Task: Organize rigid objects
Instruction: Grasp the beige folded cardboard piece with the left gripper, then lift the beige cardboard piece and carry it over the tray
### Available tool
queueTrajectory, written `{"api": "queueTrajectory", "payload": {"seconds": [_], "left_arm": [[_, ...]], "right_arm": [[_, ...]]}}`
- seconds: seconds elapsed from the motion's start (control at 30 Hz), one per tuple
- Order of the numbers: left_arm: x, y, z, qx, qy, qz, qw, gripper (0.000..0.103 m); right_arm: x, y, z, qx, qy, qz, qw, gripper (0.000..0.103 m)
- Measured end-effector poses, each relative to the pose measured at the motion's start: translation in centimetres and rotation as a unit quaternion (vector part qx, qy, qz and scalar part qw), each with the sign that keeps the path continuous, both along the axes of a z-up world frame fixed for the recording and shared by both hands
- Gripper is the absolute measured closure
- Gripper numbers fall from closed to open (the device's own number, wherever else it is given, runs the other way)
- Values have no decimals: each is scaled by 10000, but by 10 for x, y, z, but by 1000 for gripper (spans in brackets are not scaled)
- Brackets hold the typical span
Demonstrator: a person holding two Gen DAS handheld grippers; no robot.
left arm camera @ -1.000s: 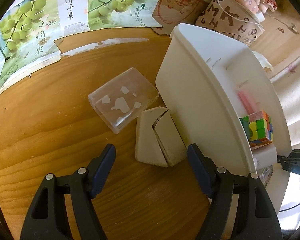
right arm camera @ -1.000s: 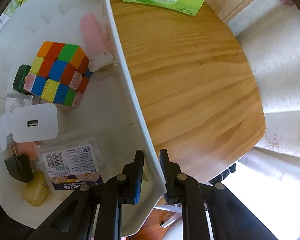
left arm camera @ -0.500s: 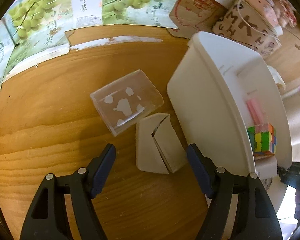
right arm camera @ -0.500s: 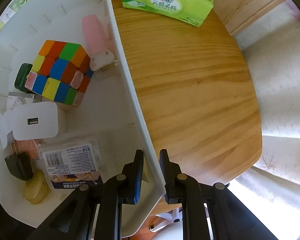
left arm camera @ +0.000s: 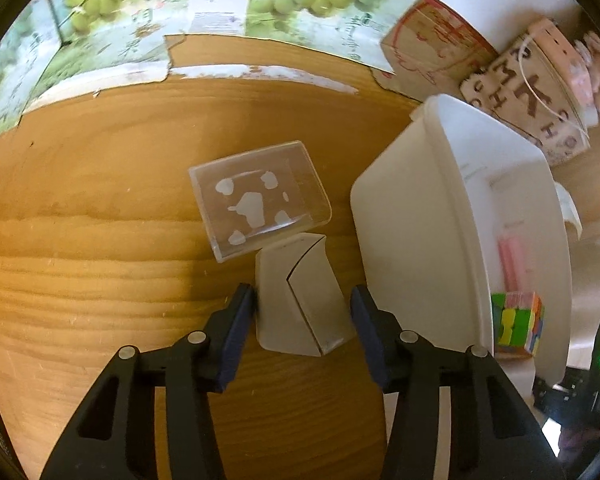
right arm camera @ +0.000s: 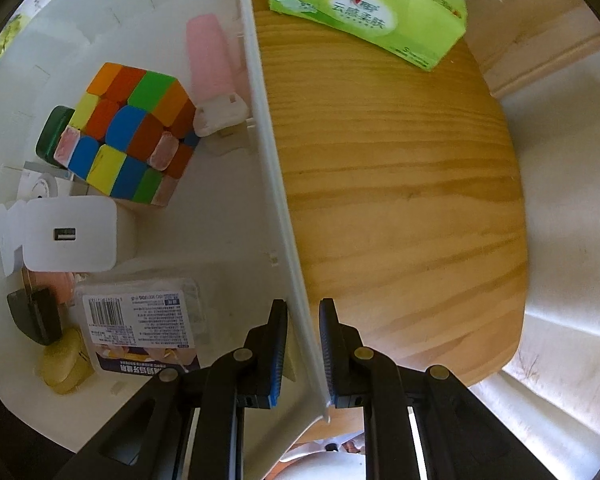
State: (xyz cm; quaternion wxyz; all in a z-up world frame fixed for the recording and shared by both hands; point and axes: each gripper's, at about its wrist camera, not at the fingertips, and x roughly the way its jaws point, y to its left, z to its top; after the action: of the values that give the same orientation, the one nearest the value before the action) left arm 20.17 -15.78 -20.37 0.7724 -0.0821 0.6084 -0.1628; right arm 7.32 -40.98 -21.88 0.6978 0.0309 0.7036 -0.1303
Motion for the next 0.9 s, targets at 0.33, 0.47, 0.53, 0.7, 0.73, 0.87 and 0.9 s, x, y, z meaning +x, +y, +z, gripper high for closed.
{"api": "queueTrajectory", "payload": {"seconds": [0.33, 0.47, 0.53, 0.7, 0.73, 0.87, 0.9], "left_arm": [[-19, 14, 0, 46, 213, 782, 9967, 50], [-30, 18, -1, 68, 262, 980, 9948, 50], [-38, 22, 0, 94, 293, 1084, 9936, 50], [-60, 28, 0, 126, 330, 1332, 9905, 51], [-64, 29, 0, 138, 326, 1394, 9896, 51], [-82, 32, 1, 146, 327, 1615, 9862, 51], [-87, 33, 3, 133, 323, 1677, 9852, 51]], "right_arm": [[8, 12, 6, -60, -43, 568, 9984, 90], [11, 18, 15, -35, -106, 773, 9969, 92], [9, 21, 16, -23, -127, 866, 9962, 93], [3, 25, 16, -4, -139, 1026, 9946, 95], [1, 25, 14, -41, -146, 1077, 9941, 95], [-11, 27, 8, -41, -176, 1201, 9926, 95], [-13, 28, 8, -63, -190, 1250, 9920, 95]]}}
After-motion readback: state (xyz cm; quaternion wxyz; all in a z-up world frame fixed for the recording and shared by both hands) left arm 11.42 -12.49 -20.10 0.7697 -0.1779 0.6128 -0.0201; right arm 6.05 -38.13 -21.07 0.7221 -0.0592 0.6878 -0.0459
